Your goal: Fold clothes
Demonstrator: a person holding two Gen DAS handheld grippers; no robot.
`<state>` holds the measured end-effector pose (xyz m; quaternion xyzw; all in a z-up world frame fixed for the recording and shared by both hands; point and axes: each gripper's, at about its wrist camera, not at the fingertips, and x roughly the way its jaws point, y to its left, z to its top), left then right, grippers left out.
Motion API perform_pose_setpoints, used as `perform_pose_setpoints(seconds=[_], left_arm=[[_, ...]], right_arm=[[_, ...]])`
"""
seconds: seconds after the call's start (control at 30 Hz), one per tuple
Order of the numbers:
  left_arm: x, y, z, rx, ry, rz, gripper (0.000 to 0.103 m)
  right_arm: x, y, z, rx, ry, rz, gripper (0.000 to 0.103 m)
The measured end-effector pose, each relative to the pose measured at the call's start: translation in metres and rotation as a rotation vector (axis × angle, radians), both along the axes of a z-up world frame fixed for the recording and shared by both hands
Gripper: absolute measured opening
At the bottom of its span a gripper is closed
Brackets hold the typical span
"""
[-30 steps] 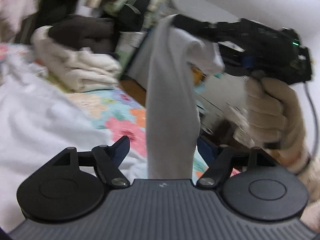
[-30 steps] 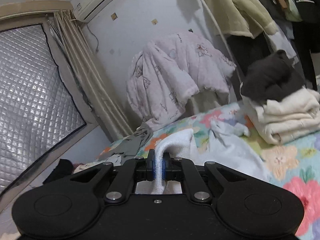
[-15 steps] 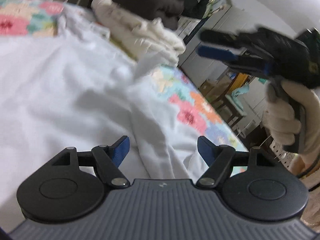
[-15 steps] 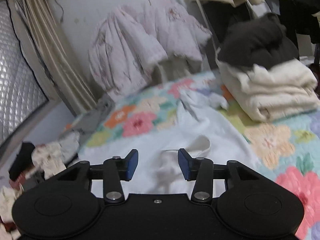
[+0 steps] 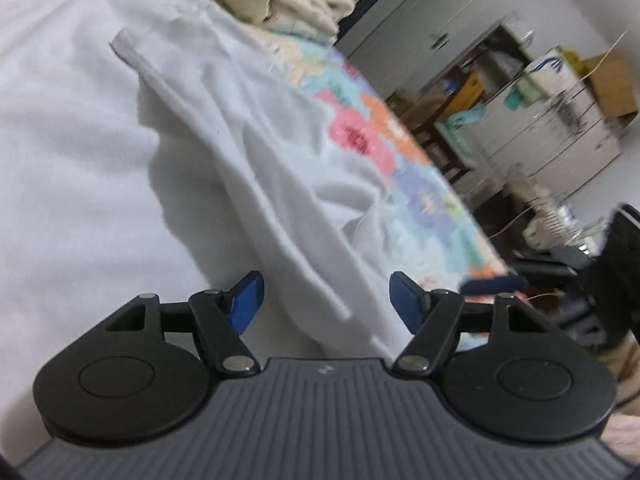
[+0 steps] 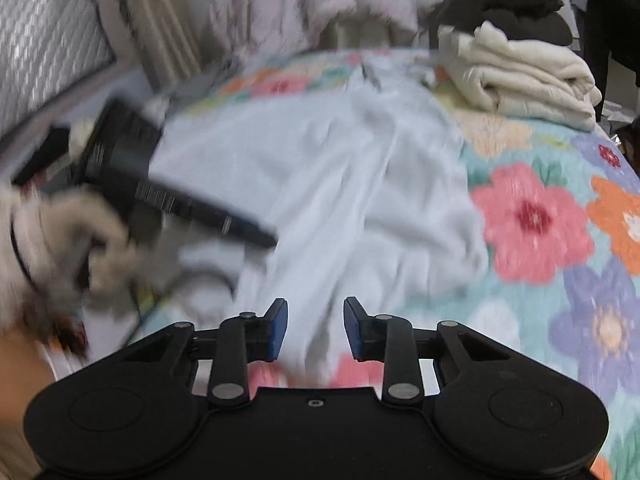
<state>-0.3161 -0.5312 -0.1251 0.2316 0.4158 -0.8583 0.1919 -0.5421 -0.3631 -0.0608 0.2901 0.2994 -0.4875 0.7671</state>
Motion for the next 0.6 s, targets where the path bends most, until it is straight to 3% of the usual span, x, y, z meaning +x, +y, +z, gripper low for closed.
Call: perform_pose_setpoints(seconds=[0.03, 0.07, 0.13, 0.2, 0.3, 0.37, 0.43, 0.47, 0.6], left_arm=[[-0.005, 0.0, -0.001, -0.002, -0.006, 0.012, 0.015], [-0.009, 0.0, -0.002, -0.003, -0.012, 0.024, 0.003], [-0.019, 0.0, -0.004, -0.007, -0.023, 0.048, 0.003], [-0.021, 0.0, 0.007, -0.076, 0.006, 0.045, 0.003], [0.005, -0.007, 0.023, -0.152, 0.05, 0.145, 0.003], [0.023, -0.012, 0.034, -0.203, 0.079, 0.211, 0.004], [0.04, -0.016, 0.045, -0.254, 0.109, 0.277, 0.006], [0.045, -0.018, 0.046, -0.286, 0.104, 0.266, 0.006], [0.049, -0.02, 0.035, -0.302, -0.006, 0.291, 0.007]], right_arm=[[0.002, 0.003, -0.005, 0.01, 0.021, 0.008, 0.033], [0.002, 0.003, -0.007, 0.019, 0.021, 0.001, 0.032], [0.001, 0.003, -0.012, 0.037, 0.02, -0.012, 0.033], [0.004, 0.004, -0.011, 0.007, 0.062, -0.01, 0.033], [0.01, 0.005, -0.006, -0.052, 0.155, 0.011, 0.037], [0.008, 0.001, -0.007, -0.059, 0.165, 0.013, 0.041], [0.006, -0.004, -0.011, -0.08, 0.198, 0.013, 0.051], [0.005, -0.006, -0.014, -0.095, 0.223, 0.014, 0.057], [0.002, -0.021, -0.017, -0.124, 0.318, 0.075, 0.057]])
